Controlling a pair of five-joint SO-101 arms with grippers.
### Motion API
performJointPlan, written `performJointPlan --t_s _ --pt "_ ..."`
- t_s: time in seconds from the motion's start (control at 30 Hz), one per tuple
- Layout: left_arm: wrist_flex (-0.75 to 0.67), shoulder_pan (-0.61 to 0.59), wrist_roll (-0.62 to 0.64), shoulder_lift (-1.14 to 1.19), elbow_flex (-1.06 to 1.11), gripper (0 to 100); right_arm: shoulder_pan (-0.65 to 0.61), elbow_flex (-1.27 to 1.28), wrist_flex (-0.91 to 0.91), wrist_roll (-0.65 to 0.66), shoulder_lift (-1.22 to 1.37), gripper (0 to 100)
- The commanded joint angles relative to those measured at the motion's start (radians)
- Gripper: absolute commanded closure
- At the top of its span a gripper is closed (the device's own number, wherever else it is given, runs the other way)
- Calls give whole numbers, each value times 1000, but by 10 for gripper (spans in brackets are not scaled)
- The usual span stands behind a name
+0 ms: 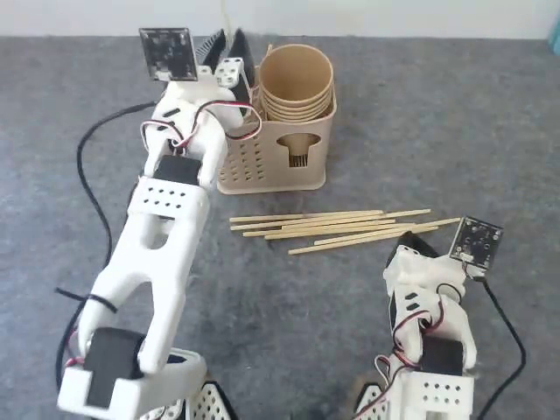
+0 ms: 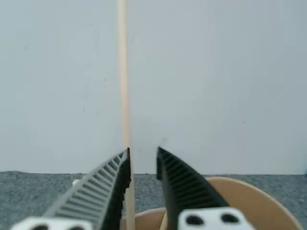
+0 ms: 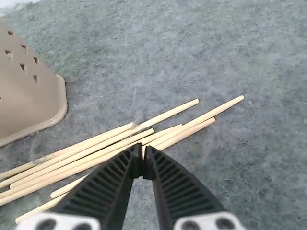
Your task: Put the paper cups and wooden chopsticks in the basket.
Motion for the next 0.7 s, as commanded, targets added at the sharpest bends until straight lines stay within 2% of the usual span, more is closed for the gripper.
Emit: performJointPlan --t_s 0.0,0.2,0.3,0.4,0.53,0.67 --pt "2 -2 -2 -8 -36 783 13 18 -22 -11 -19 983" --pt "8 -57 -3 -35 -35 779 13 18 -22 -11 -19 983" --pt "87 -84 -6 -124 -2 779 13 18 -22 9 -19 983" --pt "282 -84 -6 -261 18 779 13 18 -22 44 -19 983" --pt "655 -46 -15 -474 10 779 19 18 -22 51 -19 983" --pt "933 38 -132 -660 16 779 22 18 -22 52 -19 983"
